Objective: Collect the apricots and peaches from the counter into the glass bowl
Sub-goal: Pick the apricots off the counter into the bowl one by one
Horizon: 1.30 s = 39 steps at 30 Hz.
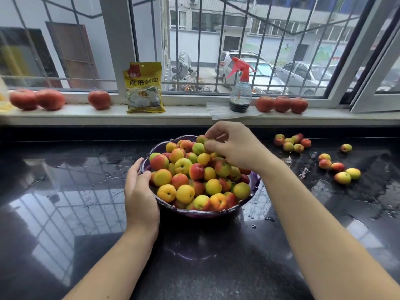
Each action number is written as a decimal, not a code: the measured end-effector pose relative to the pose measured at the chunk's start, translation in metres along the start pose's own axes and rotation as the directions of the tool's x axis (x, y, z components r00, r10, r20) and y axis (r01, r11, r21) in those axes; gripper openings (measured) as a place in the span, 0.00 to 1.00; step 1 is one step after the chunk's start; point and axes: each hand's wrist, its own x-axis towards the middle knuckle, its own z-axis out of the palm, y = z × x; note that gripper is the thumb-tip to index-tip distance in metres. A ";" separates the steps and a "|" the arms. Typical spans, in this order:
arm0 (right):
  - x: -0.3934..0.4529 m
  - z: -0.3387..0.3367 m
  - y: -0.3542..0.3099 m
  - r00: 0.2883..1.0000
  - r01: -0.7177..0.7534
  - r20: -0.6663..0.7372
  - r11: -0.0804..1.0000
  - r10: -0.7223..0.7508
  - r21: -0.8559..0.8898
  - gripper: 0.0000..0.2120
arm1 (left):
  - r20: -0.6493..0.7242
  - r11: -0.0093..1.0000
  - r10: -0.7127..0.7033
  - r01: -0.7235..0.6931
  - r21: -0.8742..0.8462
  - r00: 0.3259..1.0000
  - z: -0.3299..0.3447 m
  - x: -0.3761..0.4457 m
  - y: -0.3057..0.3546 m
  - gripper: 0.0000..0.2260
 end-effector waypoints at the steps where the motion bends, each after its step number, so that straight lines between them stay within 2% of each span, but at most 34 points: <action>1: 0.000 0.000 0.002 1.000 -0.011 0.005 1.000 0.011 -0.014 0.08 | 0.000 1.000 0.006 -0.006 0.006 1.000 0.000 0.001 -0.001 0.23; 4: 0.002 -0.007 0.006 0.992 -0.051 -0.112 0.992 0.064 0.119 0.06 | 0.006 1.000 0.005 -0.005 0.006 1.000 0.000 0.002 -0.003 0.23; 8: 0.006 -0.014 0.020 0.915 -0.141 -0.335 0.957 0.224 0.254 0.07 | 0.020 1.000 0.025 -0.026 0.018 0.999 -0.001 0.005 -0.006 0.20; 12: -0.011 -0.010 0.035 0.868 -0.265 -0.329 0.908 0.371 0.325 0.08 | 0.002 0.990 0.039 -0.039 0.138 0.999 0.001 -0.006 0.002 0.21; 15: -0.036 -0.015 0.052 0.864 -0.296 -0.351 0.929 0.360 0.223 0.09 | -0.004 0.970 0.026 -0.024 0.242 1.000 0.007 -0.021 0.001 0.23; 18: -0.066 -0.040 0.090 0.838 -0.403 -0.405 0.915 0.366 -0.009 0.13 | -0.017 0.971 -0.039 0.042 0.235 0.999 0.020 -0.049 -0.006 0.24; 20: -0.089 -0.059 0.121 0.802 -0.527 -0.436 0.827 0.408 -0.194 0.19 | -0.076 0.986 -0.042 0.053 0.157 0.996 0.026 -0.068 -0.010 0.20; 23: -0.118 -0.073 0.168 0.758 -0.629 -0.495 0.677 0.424 -0.383 0.20 | -0.184 0.996 -0.030 0.045 0.077 0.982 0.028 -0.074 -0.014 0.04; 24: -0.124 -0.074 0.182 0.751 -0.644 -0.500 0.644 0.432 -0.412 0.21 | -0.212 0.996 -0.014 0.032 0.080 0.977 0.028 -0.071 -0.016 0.03; 27: -0.126 -0.075 0.204 0.731 -0.679 -0.455 0.604 0.508 -0.417 0.24 | -0.224 0.996 0.037 -0.017 0.093 0.974 0.030 -0.064 -0.019 0.06; 31: -0.116 -0.077 0.214 0.702 -0.712 -0.420 0.588 0.576 -0.383 0.26 | -0.141 0.984 0.093 -0.070 0.163 0.986 0.032 -0.071 -0.021 0.18; 33: -0.116 -0.077 0.212 0.701 -0.710 -0.464 0.591 0.542 -0.382 0.23 | -0.129 0.984 0.094 -0.073 0.162 0.987 0.033 -0.074 -0.021 0.23; 36: -0.119 -0.077 0.202 0.694 -0.703 -0.536 0.615 0.481 -0.357 0.14 | -0.117 0.982 0.094 -0.073 0.173 0.989 0.034 -0.075 -0.021 0.23; 39: -0.122 -0.072 0.189 0.730 -0.650 -0.540 0.668 0.418 -0.362 0.11 | -0.106 0.981 0.099 -0.079 0.175 0.989 0.034 -0.077 -0.022 0.23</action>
